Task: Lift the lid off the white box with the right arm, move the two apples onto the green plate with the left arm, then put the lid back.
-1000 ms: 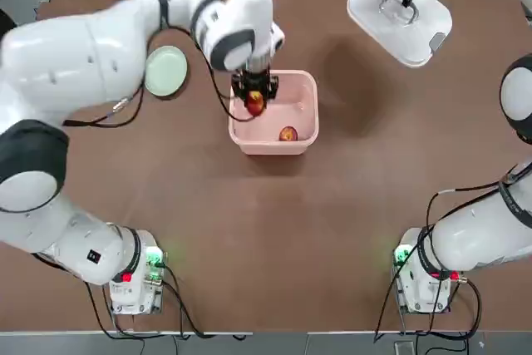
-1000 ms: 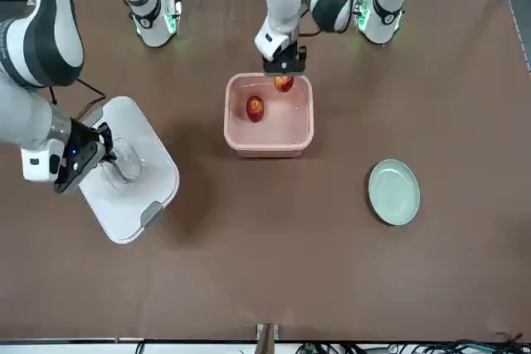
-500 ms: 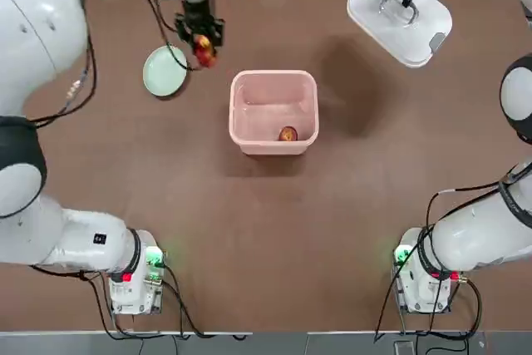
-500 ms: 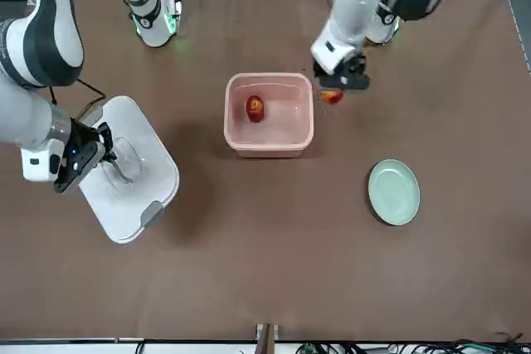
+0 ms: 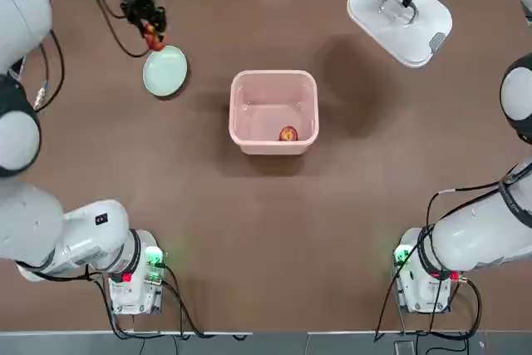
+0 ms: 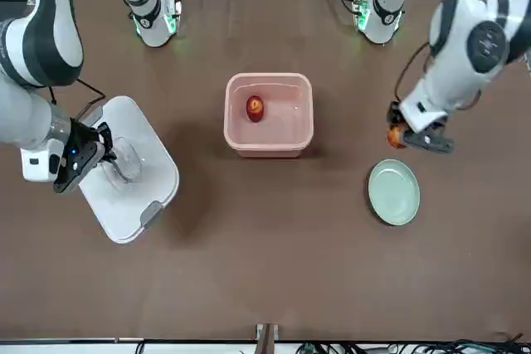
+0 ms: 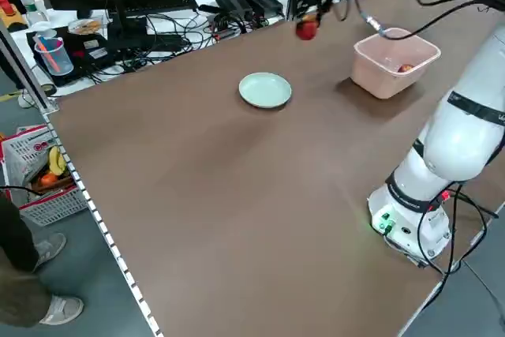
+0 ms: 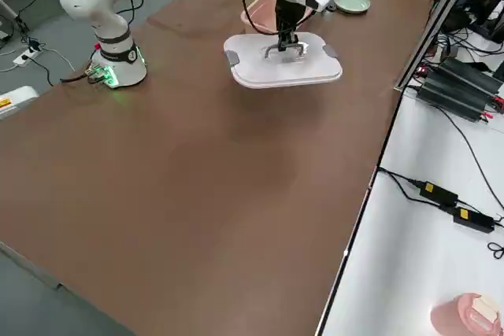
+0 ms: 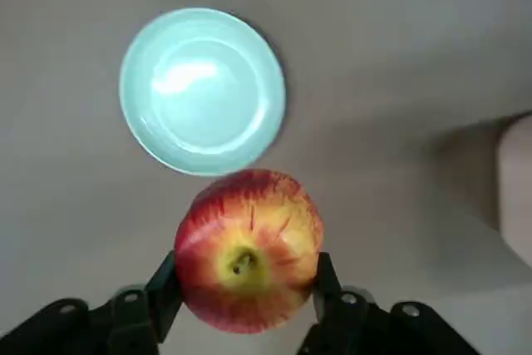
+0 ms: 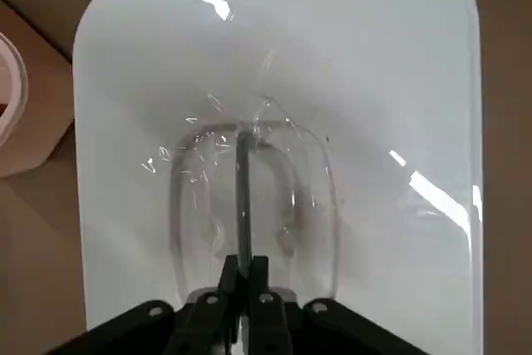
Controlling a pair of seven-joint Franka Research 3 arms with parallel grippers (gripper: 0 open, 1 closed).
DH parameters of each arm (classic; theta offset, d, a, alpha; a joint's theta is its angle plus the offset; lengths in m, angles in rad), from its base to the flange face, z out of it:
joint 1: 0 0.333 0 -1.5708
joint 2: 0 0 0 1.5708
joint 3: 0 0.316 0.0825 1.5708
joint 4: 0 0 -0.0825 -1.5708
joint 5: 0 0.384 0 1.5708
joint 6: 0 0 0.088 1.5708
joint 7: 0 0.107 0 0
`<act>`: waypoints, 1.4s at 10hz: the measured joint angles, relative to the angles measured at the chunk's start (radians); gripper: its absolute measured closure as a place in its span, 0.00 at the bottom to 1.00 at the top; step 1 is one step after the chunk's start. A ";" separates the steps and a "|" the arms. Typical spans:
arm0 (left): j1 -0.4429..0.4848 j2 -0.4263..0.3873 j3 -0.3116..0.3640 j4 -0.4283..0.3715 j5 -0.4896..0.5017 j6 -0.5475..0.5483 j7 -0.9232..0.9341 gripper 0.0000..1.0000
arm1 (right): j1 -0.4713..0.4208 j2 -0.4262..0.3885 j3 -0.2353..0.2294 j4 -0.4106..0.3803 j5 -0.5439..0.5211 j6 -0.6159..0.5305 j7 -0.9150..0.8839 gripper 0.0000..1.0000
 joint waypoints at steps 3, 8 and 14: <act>0.075 0.188 0.001 -0.009 0.122 0.189 0.035 0.34 | 0.000 0.000 0.003 0.000 0.007 0.000 0.000 0.93; 0.071 0.395 -0.006 0.069 0.258 0.286 0.006 0.34 | 0.000 0.000 0.003 0.000 0.009 -0.001 0.000 0.93; 0.076 0.548 -0.008 0.094 0.405 0.363 -0.094 0.32 | 0.000 0.000 0.003 0.000 0.009 -0.008 0.000 0.93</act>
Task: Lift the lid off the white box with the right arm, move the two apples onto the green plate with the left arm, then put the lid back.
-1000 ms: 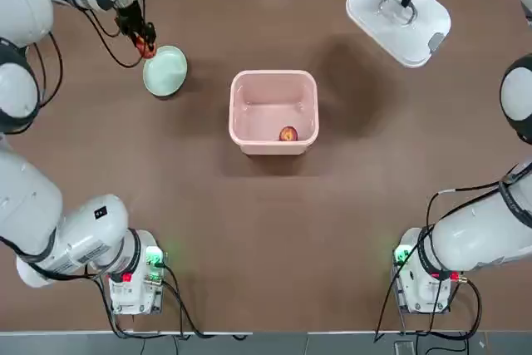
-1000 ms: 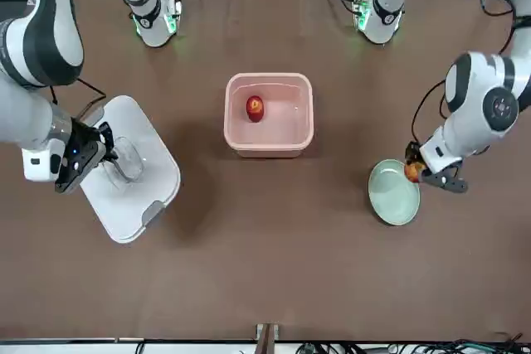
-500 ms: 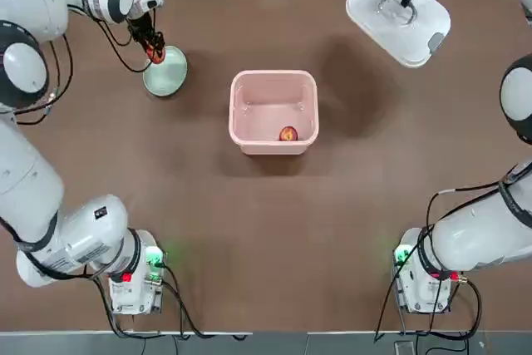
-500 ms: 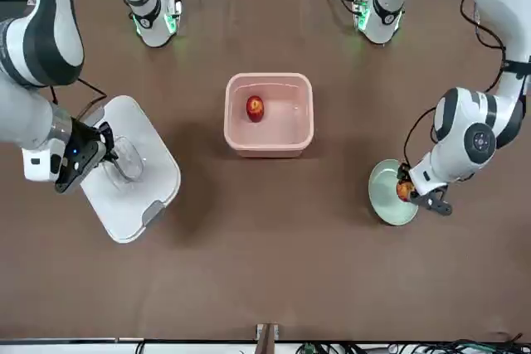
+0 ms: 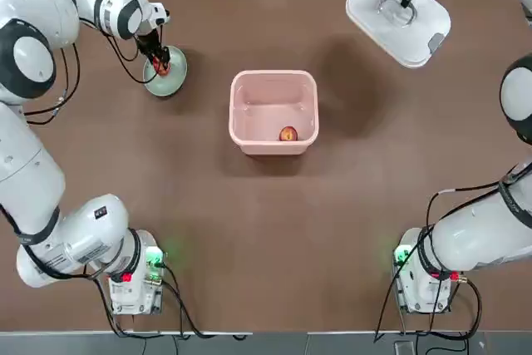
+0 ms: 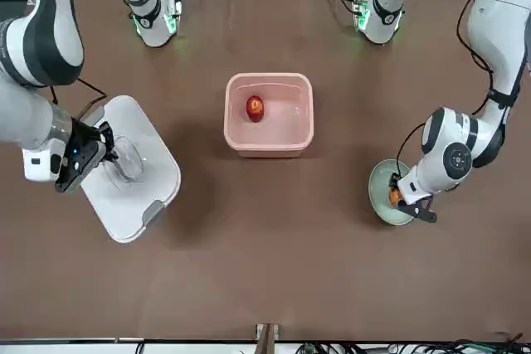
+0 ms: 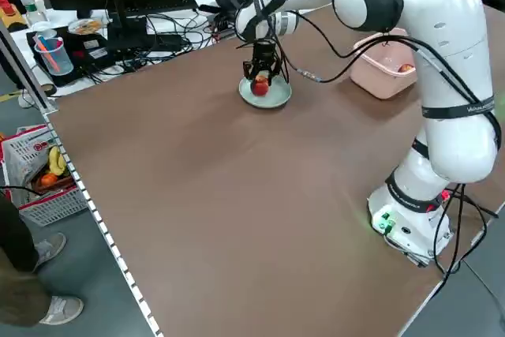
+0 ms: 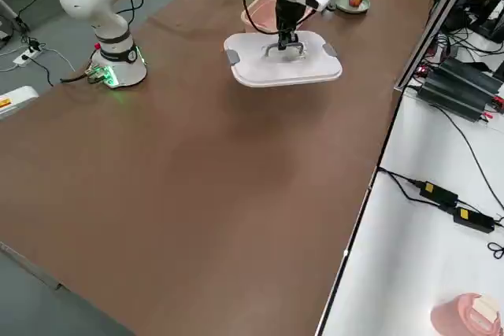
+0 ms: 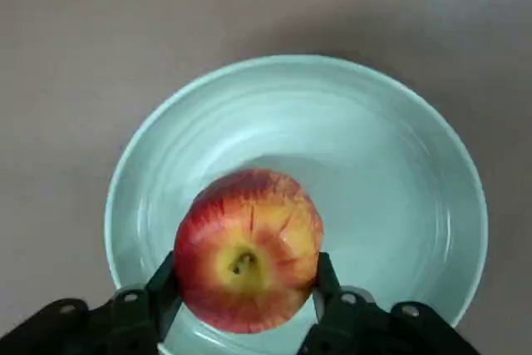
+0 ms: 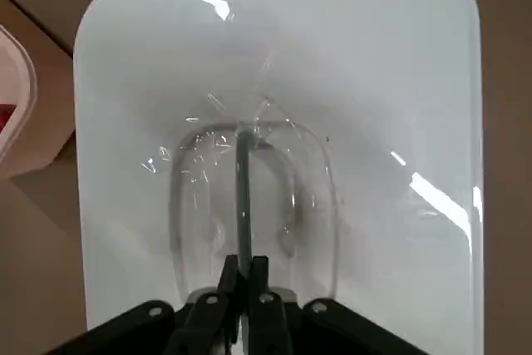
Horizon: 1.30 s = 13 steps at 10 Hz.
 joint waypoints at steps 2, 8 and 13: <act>0.001 -0.012 -0.005 0.014 0.002 -0.018 -0.037 0.22 | 0.000 0.000 0.000 0.000 0.000 -0.001 0.000 0.93; 0.000 -0.222 -0.275 0.014 -0.113 -0.268 -0.358 0.03 | 0.000 0.000 0.000 0.000 0.000 -0.002 0.000 0.93; -0.172 -0.207 -0.498 0.087 -0.128 -0.275 -0.820 0.02 | 0.000 0.000 0.001 0.000 0.004 -0.002 0.000 0.93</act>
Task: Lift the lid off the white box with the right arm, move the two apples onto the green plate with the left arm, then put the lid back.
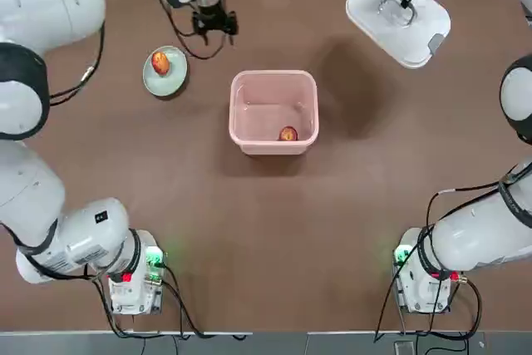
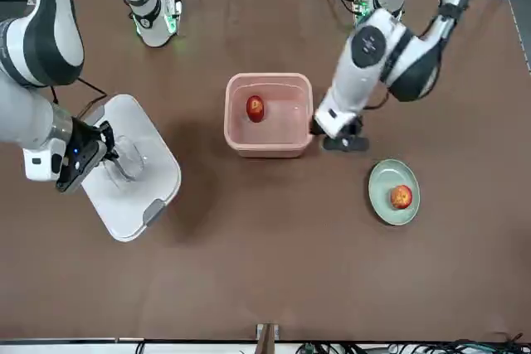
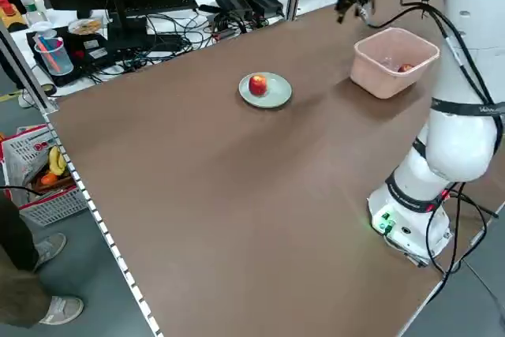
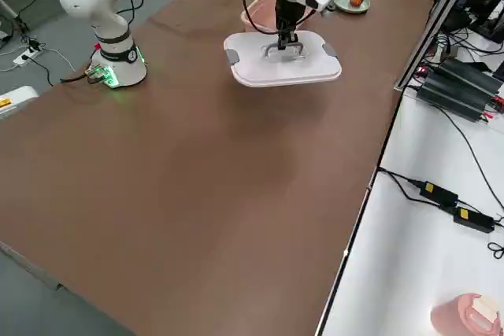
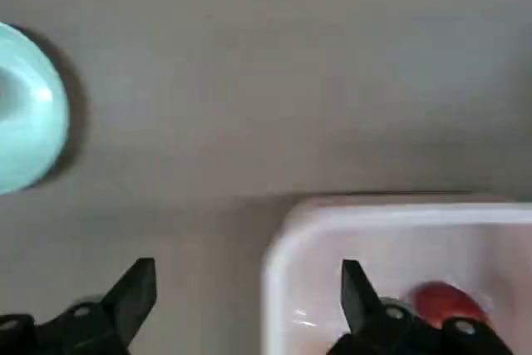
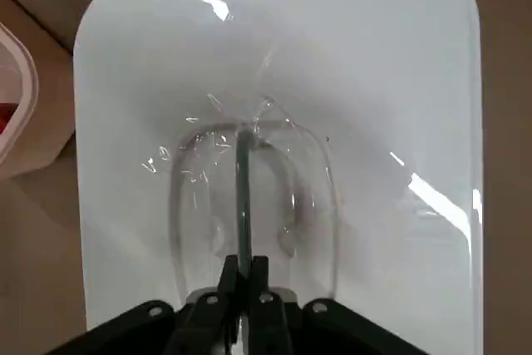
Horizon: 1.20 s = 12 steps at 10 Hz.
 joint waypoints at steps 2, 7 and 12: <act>-0.150 0.085 0.005 0.080 0.000 0.000 -0.130 0.03 | 0.000 0.000 0.000 0.000 0.005 0.000 0.000 0.93; -0.579 0.220 0.301 0.190 0.009 0.002 -0.274 0.04 | -0.004 0.002 0.000 0.000 0.009 -0.006 -0.033 0.93; -0.719 0.270 0.365 0.177 0.108 0.073 -0.436 0.05 | -0.020 0.012 -0.001 -0.002 0.052 -0.054 -0.169 0.93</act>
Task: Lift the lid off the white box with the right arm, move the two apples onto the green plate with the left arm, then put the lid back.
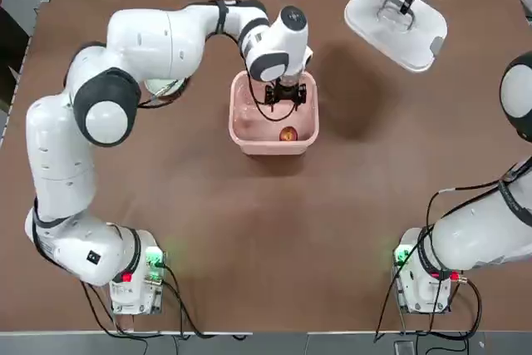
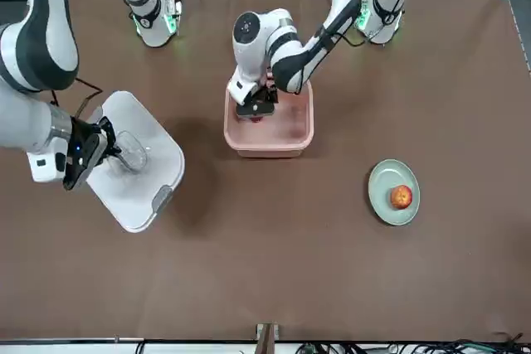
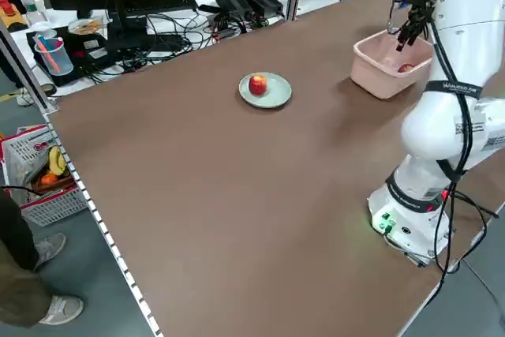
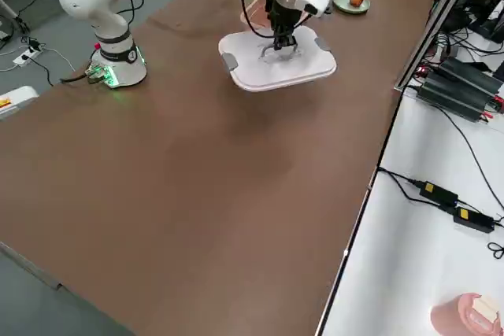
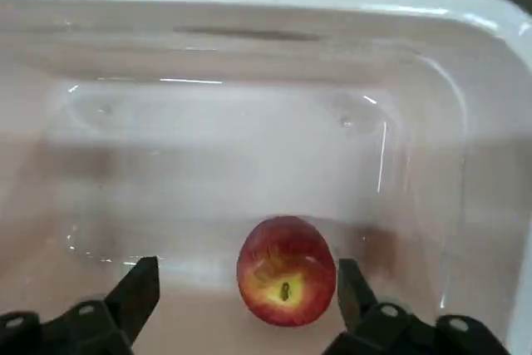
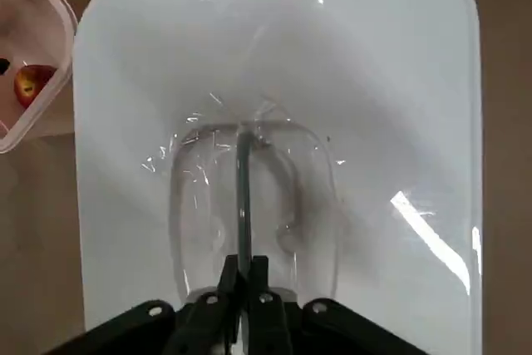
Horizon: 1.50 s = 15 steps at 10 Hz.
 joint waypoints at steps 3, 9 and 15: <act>-0.004 0.009 0.002 -0.043 0.002 0.088 -0.022 0.06 | 0.000 0.001 0.004 0.000 0.001 -0.003 -0.017 0.93; -0.019 0.082 0.003 -0.097 0.065 0.178 -0.028 0.07 | 0.000 0.006 0.005 -0.002 0.001 -0.004 -0.045 0.93; -0.056 0.082 0.004 -0.099 0.073 0.193 -0.055 0.07 | 0.000 0.014 0.008 -0.002 0.001 -0.005 -0.084 0.93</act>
